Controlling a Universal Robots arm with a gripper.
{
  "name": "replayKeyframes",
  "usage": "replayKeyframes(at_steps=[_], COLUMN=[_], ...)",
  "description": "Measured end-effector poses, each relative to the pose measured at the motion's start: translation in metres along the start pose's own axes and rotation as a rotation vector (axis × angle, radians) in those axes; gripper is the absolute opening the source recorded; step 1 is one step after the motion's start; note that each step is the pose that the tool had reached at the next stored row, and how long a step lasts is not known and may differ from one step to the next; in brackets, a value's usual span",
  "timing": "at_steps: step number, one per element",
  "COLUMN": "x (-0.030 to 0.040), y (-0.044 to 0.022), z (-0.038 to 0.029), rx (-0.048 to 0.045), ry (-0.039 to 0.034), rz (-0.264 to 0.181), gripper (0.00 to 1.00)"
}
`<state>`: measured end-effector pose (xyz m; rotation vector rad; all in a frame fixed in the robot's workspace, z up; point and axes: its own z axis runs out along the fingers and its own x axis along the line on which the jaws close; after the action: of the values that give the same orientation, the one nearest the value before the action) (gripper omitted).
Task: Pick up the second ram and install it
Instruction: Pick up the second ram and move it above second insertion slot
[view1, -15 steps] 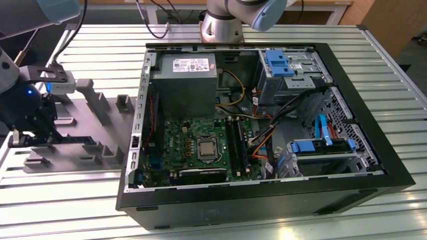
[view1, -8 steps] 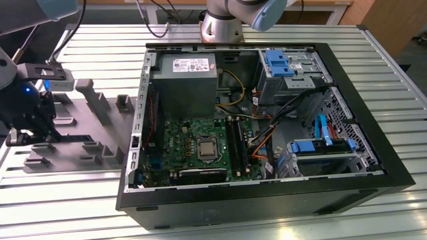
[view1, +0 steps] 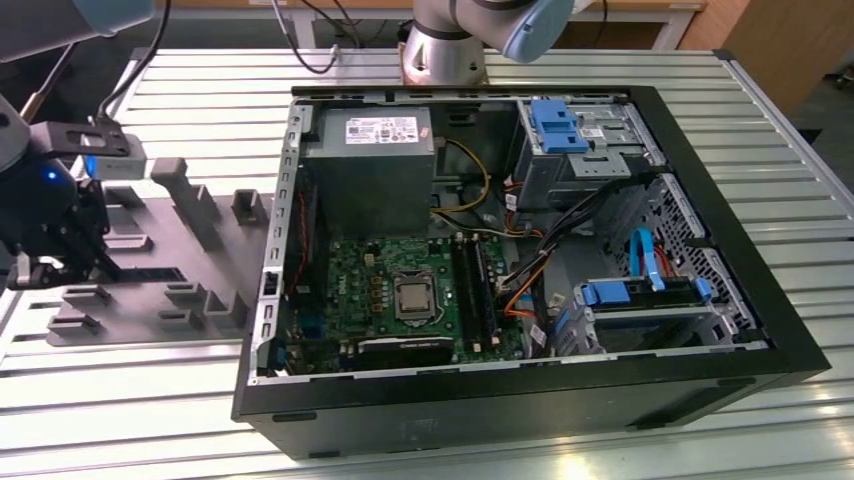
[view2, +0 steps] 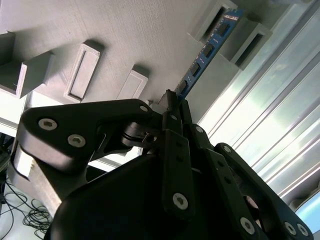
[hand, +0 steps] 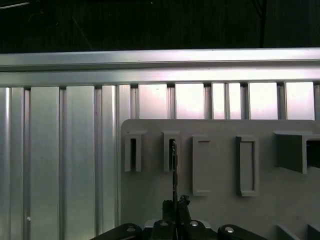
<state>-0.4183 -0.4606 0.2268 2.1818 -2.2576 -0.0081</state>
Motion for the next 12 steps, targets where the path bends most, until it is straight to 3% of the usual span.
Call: replayKeyframes(at_steps=[12], x=[-0.0001], y=[0.0000], z=[-0.0071], rx=[0.0000], ry=[0.0000], rz=[0.000], gripper=[0.14])
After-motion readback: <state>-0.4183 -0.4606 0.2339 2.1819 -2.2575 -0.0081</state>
